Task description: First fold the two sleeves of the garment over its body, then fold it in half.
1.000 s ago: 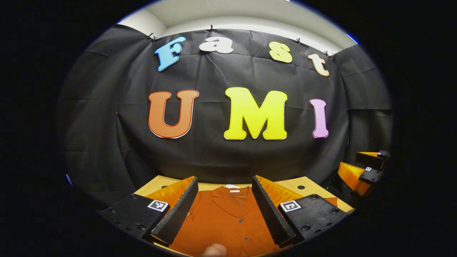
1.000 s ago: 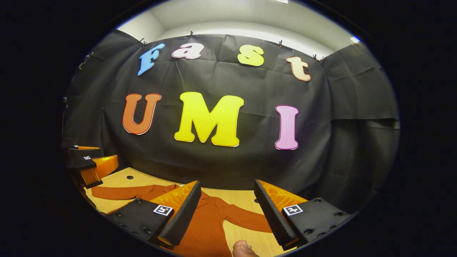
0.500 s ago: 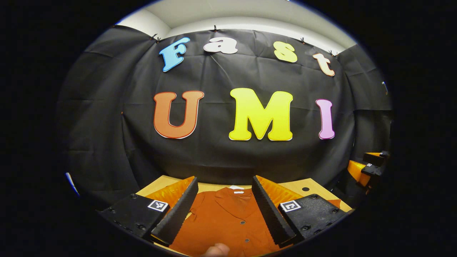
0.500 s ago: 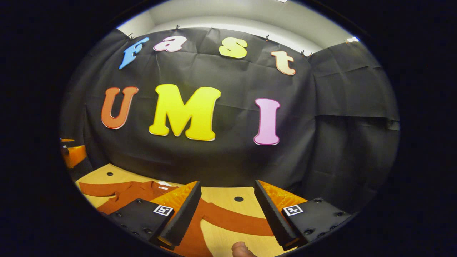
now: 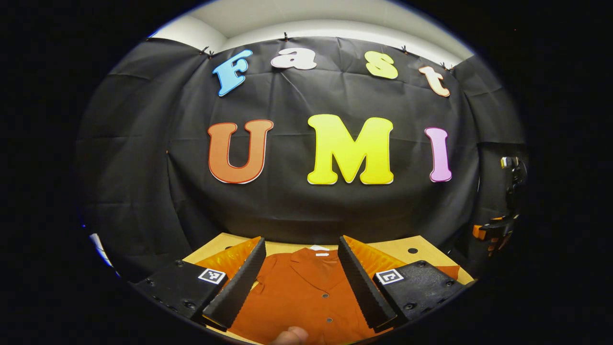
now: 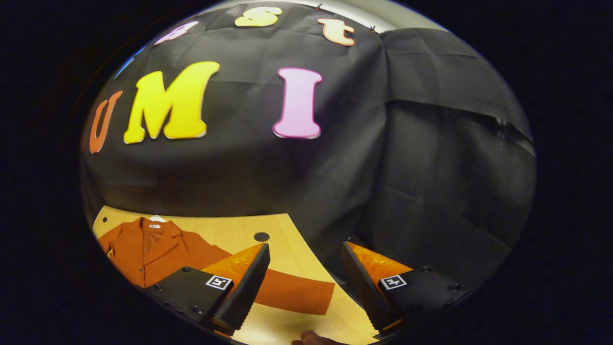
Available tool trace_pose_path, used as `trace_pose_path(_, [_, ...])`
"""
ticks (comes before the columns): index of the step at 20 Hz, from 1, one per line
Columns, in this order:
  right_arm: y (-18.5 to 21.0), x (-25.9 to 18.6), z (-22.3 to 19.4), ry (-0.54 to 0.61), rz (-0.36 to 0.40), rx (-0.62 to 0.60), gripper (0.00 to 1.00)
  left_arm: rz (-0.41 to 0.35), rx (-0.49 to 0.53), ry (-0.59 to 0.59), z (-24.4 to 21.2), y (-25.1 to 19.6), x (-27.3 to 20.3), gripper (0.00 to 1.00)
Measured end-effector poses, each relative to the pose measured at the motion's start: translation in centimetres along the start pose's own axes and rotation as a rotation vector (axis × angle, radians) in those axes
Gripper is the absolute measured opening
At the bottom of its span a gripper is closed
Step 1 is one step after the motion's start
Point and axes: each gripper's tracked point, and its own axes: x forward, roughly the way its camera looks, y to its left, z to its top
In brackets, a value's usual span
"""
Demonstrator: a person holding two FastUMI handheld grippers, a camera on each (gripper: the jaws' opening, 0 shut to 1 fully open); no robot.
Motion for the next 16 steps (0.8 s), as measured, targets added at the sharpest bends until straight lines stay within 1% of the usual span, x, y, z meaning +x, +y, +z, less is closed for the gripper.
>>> trace_pose_path(1, [-0.8, 1.6, -1.6, 0.054, -0.013, 0.008, 0.96, 0.007, 0.002, 0.003, 0.0, -0.2, 0.0, 0.98])
trace_pose_path(2, [-1.6, 3.1, -3.3, 0.103, -0.019, 0.022, 0.97, 0.017, 0.0, 0.005, -0.1, -0.4, 0.0, 0.89])
trace_pose_path(3, [-2.2, 4.2, -4.6, 0.146, -0.019, 0.038, 0.96, 0.03, -0.01, 0.011, -0.2, -0.5, 0.0, 0.98])
trace_pose_path(4, [-2.8, 5.2, -5.9, 0.183, -0.021, 0.047, 0.98, 0.039, -0.03, 0.016, -0.5, -0.6, 0.0, 0.98])
trace_pose_path(6, [-3.8, 6.9, -9.0, 0.257, -0.046, 0.055, 0.96, 0.067, -0.057, 0.046, -1.5, -0.5, 0.0, 0.98])
trace_pose_path(8, [-4.3, 8.6, -12.6, 0.375, -0.063, 0.073, 0.96, 0.11, -0.047, 0.07, -2.1, -0.3, -0.1, 0.98])
trace_pose_path(9, [-4.4, 9.2, -14.4, 0.438, -0.071, 0.077, 0.96, 0.121, -0.042, 0.062, -2.0, -0.4, -0.2, 0.98])
trace_pose_path(10, [-4.7, 9.7, -15.7, 0.49, -0.09, 0.081, 0.96, 0.129, -0.039, 0.057, -2.0, -0.6, -0.3, 0.98])
trace_pose_path(11, [-5.3, 10.0, -17.2, 0.551, -0.119, 0.06, 0.96, 0.132, -0.041, 0.062, -2.2, -0.7, -0.3, 0.98])
trace_pose_path(12, [-5.3, 10.2, -18.0, 0.608, -0.136, 0.05, 0.96, 0.126, -0.045, 0.071, -2.6, -0.9, -0.2, 0.98])
trace_pose_path(13, [-4.6, 10.5, -18.3, 0.65, -0.123, 0.052, 0.97, 0.115, -0.044, 0.078, -2.7, -1.0, 0.0, 0.89])
trace_pose_path(14, [-4.6, 10.4, -18.0, 0.682, -0.116, 0.073, 0.96, 0.102, -0.036, 0.078, -2.7, -1.0, 0.2, 0.98])
trace_pose_path(16, [-4.4, 9.9, -17.6, 0.739, -0.109, 0.146, 0.92, 0.092, -0.033, 0.089, -2.8, -0.7, 0.6, 0.98])
